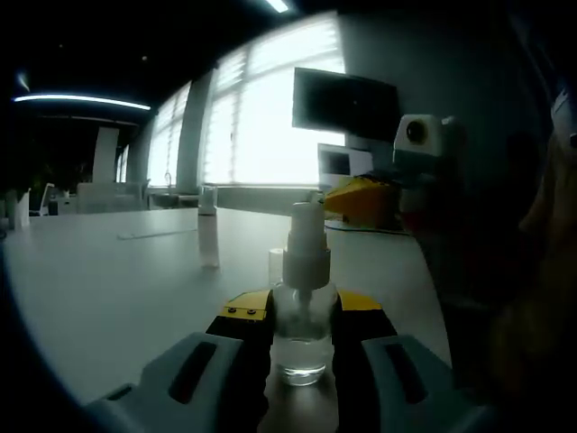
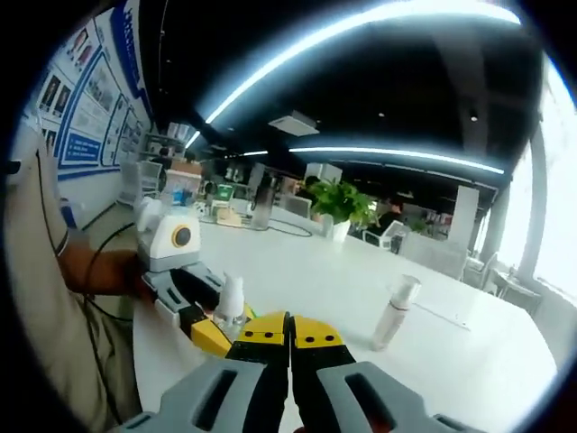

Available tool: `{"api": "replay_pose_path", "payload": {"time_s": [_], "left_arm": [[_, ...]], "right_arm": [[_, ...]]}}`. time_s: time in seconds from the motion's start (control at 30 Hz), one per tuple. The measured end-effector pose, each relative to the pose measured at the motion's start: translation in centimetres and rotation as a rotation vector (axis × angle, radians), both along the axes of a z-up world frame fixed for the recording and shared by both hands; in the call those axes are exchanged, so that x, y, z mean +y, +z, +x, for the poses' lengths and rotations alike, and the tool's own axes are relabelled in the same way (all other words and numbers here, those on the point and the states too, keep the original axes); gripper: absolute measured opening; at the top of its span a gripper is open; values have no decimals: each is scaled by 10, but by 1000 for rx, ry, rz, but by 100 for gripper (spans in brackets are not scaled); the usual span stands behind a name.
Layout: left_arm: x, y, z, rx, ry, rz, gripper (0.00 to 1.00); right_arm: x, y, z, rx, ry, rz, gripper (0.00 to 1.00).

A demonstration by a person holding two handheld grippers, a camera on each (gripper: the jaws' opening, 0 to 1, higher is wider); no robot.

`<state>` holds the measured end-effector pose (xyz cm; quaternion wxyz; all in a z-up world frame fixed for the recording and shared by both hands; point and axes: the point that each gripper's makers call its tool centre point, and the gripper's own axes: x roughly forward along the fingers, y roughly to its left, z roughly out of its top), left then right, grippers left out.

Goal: Clamp pump bottle remove cover press pump head put on cover

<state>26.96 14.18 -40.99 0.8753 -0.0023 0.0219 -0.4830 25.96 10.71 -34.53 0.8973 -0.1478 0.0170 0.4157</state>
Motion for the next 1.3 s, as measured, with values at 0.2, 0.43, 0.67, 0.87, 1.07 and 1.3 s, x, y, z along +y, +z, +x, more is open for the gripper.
{"api": "replay_pose_path", "payload": {"time_s": [0.2,0.43,0.67,0.87,1.07,1.3], "left_arm": [[0,0,0,0,-1,-1,16],[0,0,1,0,-1,0,16],[0,0,0,-2,-2,0,16],[0,0,0,-1,-2,0,16],[0,0,1,-1,-2,0,16],[1,0,0,0,-2,0,16]], "right_arm": [[4,0,3,-9,20,-87,0],[10,5,1,-7,48,-144,0],[15,14,-2,-7,83,-217,0],[18,19,-3,-13,95,-298,0],[20,28,-3,-16,114,-341,0],[26,34,-6,-12,147,-395,0]]}}
